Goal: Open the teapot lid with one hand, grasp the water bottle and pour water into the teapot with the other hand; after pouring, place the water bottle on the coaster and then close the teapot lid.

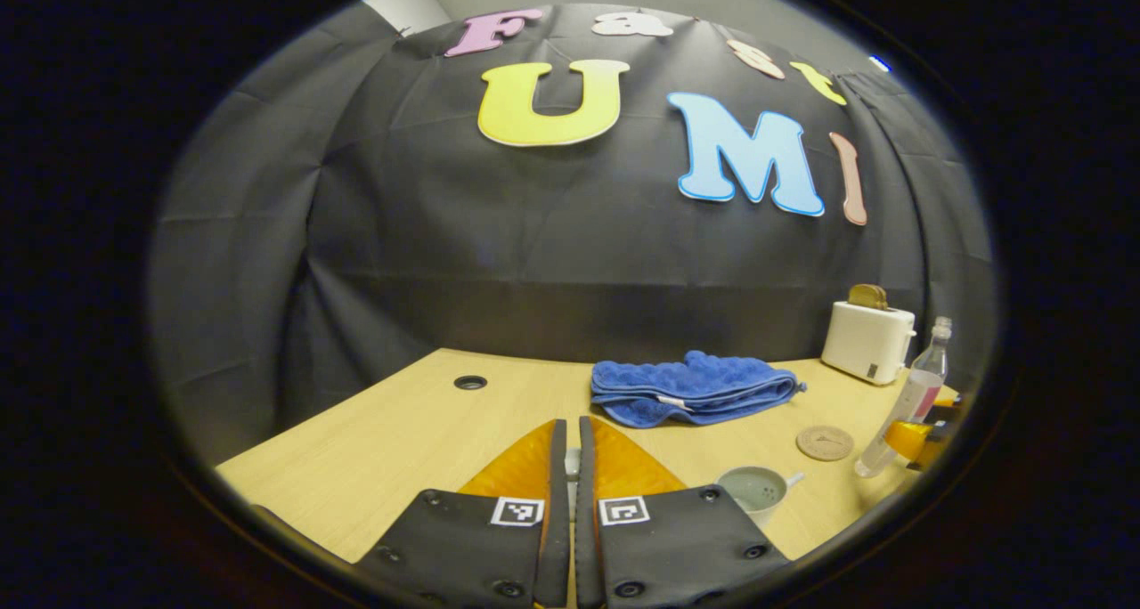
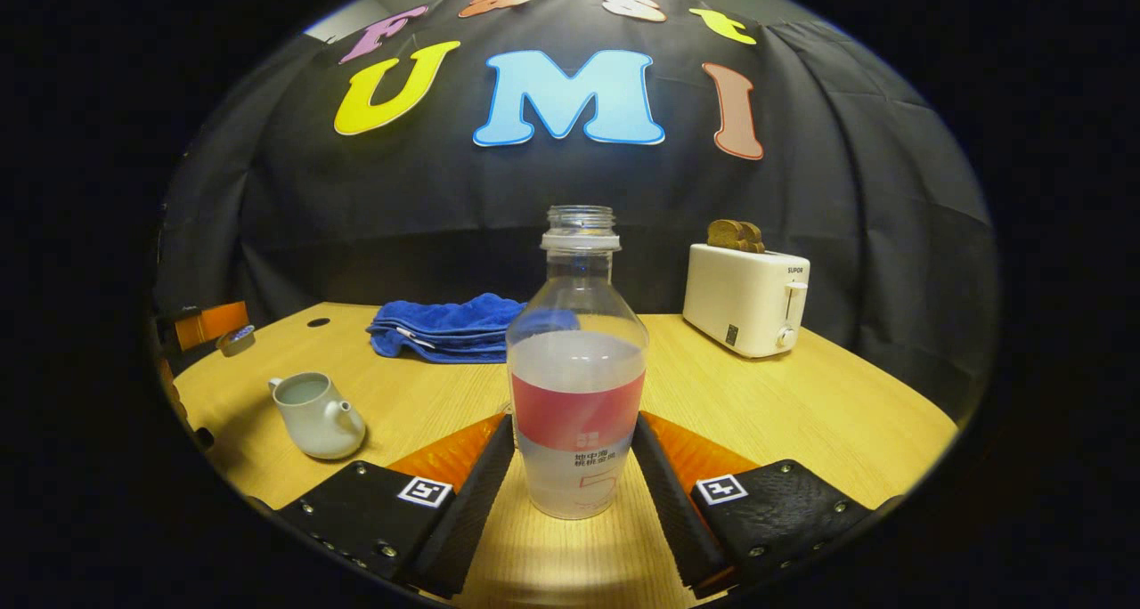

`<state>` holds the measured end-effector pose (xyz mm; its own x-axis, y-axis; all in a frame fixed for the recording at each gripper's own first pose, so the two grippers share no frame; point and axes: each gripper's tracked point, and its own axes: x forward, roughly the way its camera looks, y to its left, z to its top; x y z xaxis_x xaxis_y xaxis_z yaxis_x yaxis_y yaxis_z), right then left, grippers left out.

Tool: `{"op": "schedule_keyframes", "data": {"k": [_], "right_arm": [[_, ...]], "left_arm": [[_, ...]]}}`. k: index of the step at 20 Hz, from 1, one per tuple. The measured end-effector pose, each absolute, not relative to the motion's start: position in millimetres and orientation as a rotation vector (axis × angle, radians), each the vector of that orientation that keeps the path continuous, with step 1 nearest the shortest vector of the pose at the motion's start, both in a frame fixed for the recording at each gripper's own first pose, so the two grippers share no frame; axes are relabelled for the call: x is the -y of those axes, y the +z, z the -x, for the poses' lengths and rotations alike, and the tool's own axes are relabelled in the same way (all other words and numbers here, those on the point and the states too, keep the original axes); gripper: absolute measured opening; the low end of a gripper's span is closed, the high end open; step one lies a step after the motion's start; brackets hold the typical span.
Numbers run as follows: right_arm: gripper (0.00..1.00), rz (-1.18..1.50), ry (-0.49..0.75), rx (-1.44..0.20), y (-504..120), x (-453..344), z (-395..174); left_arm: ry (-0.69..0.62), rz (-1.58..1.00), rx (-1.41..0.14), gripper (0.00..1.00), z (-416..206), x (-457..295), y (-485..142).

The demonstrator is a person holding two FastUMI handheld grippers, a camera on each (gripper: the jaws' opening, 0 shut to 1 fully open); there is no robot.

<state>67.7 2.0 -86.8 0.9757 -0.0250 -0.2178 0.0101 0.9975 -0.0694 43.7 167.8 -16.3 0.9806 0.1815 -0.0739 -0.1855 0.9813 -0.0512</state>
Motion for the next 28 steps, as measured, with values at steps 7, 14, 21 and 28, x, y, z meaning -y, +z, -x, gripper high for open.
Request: {"op": "schedule_keyframes", "data": {"k": [7,14,21,28], "right_arm": [[0.79,0.306,-0.029,-0.19,-76,-16,-75],[0.78,0.697,-0.098,-0.11,-55,-21,-87],[0.78,1.086,-0.101,0.008,-34,-44,-101],[0.78,1.363,-0.059,0.108,-34,-75,-103]], "left_arm": [[0.207,0.071,-0.087,0.09,-35,-193,-27],[0.208,0.051,-0.086,0.1,-28,-208,-29],[0.207,0.049,-0.095,0.1,-24,-215,-32],[0.195,0.057,-0.103,0.1,-24,-213,-36]]}}
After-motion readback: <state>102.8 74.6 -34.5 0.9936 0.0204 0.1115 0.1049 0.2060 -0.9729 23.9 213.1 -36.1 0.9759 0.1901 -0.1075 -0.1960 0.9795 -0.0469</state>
